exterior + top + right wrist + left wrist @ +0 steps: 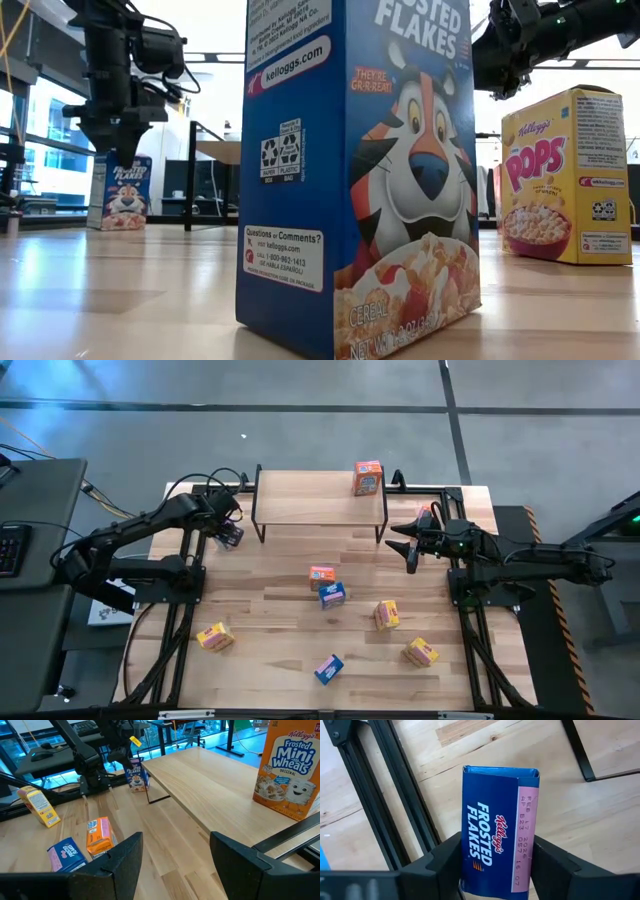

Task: Stack cereal on shelf
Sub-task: Put the top blue cereal box on the shelf

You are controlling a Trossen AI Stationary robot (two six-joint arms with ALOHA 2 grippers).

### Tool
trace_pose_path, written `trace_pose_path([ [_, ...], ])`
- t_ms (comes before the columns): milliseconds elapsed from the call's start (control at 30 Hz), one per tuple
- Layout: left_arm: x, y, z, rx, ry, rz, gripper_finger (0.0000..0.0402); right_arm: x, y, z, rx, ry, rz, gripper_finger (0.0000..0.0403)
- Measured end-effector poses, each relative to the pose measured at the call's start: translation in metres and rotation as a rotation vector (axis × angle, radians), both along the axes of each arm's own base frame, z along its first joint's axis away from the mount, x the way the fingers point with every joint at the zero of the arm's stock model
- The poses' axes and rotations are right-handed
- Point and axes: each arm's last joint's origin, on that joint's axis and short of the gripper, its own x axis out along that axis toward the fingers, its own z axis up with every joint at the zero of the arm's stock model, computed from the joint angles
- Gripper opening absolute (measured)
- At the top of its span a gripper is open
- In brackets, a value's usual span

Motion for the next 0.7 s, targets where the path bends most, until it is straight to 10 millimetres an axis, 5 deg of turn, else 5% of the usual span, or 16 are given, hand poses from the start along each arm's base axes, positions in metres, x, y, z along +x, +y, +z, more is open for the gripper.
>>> trace_pose_path([
  [700, -0.023, -0.02, 0.027, 0.104, -0.169, -0.034, 0.0172, 0.0, 0.0, 0.0, 0.003, 0.001, -0.001, 0.0224],
])
